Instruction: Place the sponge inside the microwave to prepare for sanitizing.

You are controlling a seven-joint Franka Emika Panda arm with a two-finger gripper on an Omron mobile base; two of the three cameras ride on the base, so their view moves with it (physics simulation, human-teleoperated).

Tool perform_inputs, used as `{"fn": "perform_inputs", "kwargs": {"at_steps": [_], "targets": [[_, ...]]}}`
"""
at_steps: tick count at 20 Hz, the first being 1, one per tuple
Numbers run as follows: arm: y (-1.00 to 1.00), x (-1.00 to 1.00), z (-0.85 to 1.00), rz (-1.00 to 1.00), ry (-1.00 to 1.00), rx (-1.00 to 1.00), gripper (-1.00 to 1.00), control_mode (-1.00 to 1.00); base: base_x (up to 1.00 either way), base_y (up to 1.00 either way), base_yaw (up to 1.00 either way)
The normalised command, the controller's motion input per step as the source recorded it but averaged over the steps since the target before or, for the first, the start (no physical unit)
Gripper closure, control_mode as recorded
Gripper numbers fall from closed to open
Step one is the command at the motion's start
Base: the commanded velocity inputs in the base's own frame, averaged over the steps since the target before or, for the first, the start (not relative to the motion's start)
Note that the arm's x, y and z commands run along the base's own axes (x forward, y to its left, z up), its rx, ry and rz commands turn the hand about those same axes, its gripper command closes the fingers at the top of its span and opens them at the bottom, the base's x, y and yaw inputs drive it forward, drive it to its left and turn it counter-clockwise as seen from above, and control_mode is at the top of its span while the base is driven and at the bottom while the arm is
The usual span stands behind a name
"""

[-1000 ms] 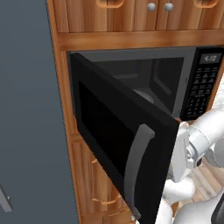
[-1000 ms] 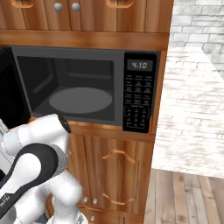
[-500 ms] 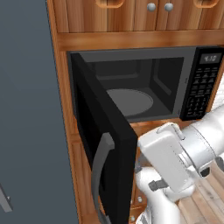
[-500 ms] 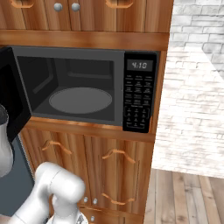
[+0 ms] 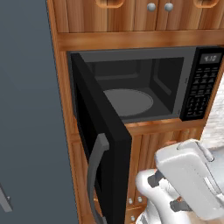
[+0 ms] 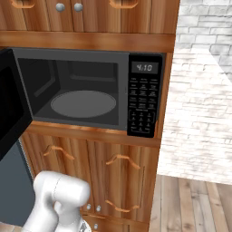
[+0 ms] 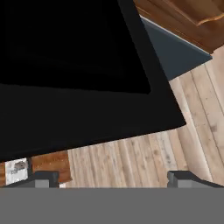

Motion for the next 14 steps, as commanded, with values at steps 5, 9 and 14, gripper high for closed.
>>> {"fn": "perform_inputs", "kwargs": {"at_steps": [5, 9, 14], "targets": [[-0.64, 0.1, -0.43, -0.25, 0.01, 0.0, -1.0, -1.0, 0.0, 0.0, 0.0], [-0.82, 0.4, -0.04, -0.21, 0.07, 0.0, -1.0, -1.0, 0.0, 0.0, 0.0], [-0.58, 0.22, 0.0, -0.02, -0.01, 0.0, -1.0, -1.0, 0.0, 0.0, 0.0]]}}
